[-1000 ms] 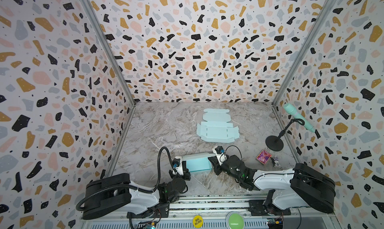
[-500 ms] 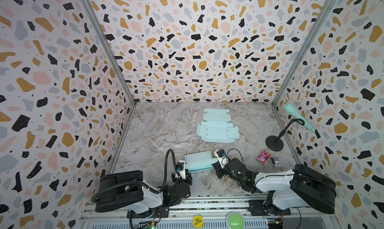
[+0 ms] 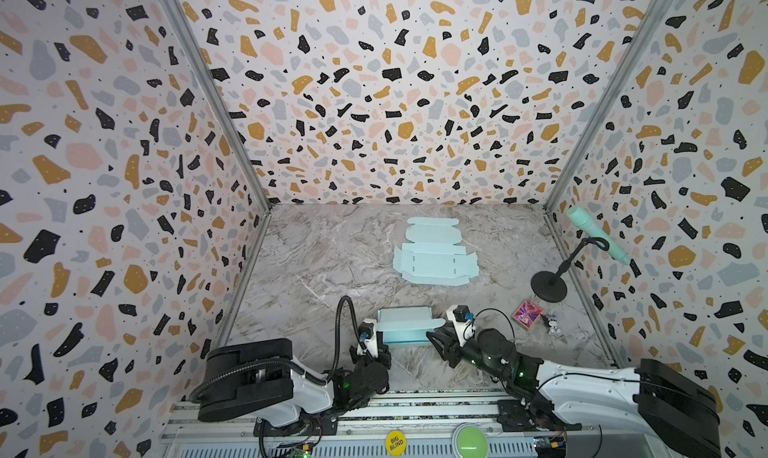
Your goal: Fold the paper box
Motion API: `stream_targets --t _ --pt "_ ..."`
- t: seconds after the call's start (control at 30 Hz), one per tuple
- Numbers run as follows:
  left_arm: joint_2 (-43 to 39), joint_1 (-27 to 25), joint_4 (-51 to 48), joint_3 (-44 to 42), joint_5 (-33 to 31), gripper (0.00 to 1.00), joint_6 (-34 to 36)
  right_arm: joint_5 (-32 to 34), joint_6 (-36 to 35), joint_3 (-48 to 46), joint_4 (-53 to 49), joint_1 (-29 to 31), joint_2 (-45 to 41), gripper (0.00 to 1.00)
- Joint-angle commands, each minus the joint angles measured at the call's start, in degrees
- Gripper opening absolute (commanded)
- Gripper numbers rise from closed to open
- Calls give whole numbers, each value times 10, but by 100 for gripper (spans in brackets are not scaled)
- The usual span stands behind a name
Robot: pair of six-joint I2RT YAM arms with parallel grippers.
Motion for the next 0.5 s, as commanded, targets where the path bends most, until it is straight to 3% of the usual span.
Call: stream_targets --t 0.0,0.27,0.47 --pt "6 -4 -13 20 -5 10 -4 37 35 -14 -86 10 -78 58" --pt "33 -4 -17 39 1 10 -3 93 62 12 -210 10 -253 76" --pt "47 -4 -20 53 9 10 3 74 45 87 -228 -19 -193 82"
